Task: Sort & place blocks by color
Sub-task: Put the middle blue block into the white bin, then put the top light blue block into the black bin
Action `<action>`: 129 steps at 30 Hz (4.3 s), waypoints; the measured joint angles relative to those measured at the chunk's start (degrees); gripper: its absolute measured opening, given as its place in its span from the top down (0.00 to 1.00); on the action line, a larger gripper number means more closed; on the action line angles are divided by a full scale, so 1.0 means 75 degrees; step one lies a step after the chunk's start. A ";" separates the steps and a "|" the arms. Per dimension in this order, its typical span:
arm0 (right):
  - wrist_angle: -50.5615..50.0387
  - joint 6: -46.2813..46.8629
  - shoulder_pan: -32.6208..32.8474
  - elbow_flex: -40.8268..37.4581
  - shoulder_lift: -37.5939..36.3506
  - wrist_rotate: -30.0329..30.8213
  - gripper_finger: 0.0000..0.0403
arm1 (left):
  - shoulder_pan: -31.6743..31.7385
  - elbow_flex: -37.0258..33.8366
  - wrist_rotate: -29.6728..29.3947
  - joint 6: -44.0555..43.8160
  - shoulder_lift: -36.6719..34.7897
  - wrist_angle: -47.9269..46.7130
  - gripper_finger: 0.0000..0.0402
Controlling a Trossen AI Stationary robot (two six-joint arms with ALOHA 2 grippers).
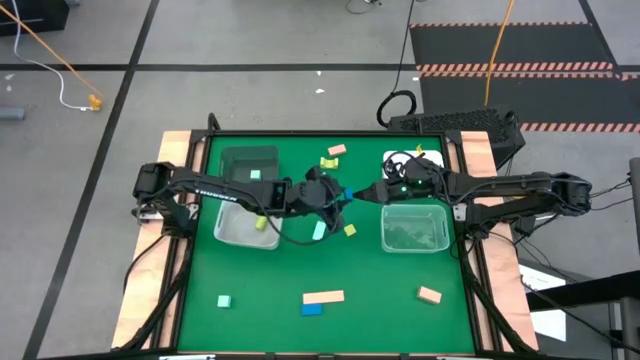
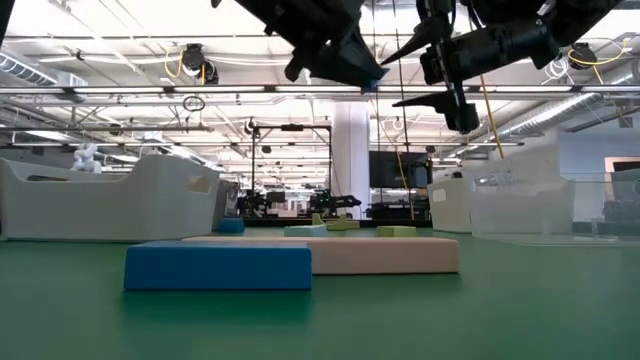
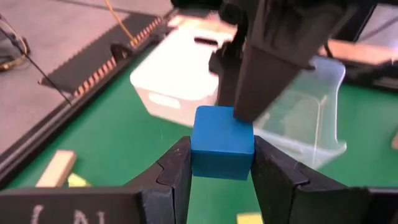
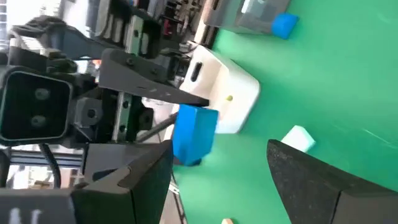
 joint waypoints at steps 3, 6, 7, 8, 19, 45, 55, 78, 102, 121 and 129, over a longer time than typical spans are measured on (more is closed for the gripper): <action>0.0653 0.0002 0.0000 0.0000 0.0207 0.0000 0.37 | 0.0073 0.0000 -0.0006 0.0220 0.0003 0.0230 0.68; 0.1401 0.0004 0.0000 0.0000 0.0457 0.0006 0.37 | 0.0124 0.0000 -0.0012 0.0250 0.0000 0.0266 0.68; 0.1555 0.0004 0.0000 0.0003 0.0514 0.0011 0.37 | 0.0127 0.0000 -0.0013 0.0257 0.0001 0.0246 0.68; 0.1656 0.0004 0.0000 0.0000 0.0578 0.0013 0.37 | 0.0132 0.0000 -0.0020 0.0274 0.0003 0.0239 0.68; 0.2552 0.0164 0.0000 0.0003 0.1352 0.0032 0.47 | 0.0164 0.0000 -0.0112 0.0673 0.0003 0.0379 0.68; 0.0960 -0.0476 -0.1125 -0.0003 0.0318 -0.1208 0.85 | 0.0059 0.0012 -0.0997 0.0728 -0.0143 0.0051 0.57; -0.2860 -0.2697 -0.2682 0.0006 -0.1185 -0.0400 0.85 | -0.0040 0.0012 -0.0909 -0.1232 -0.0143 -0.1208 0.57; -0.5394 -0.6291 -0.3920 0.0000 -0.1597 0.1354 0.55 | -0.0913 0.0000 -0.0067 -0.5829 0.0304 -0.2702 0.56; -0.4305 -0.5373 -0.2619 -0.0006 -0.2466 -0.0403 0.40 | -0.0811 -0.0002 -0.0127 -0.7535 0.1673 -0.3640 0.56; -0.4050 -0.4974 -0.2250 -0.0003 -0.2541 -0.0390 0.40 | -0.0765 0.0026 0.0133 -0.7216 0.2349 -0.3191 0.57; -0.3832 -0.4618 -0.2247 -0.0003 -0.2549 -0.0391 0.40 | -0.0816 0.0009 0.0277 -0.7060 0.2223 -0.3164 0.85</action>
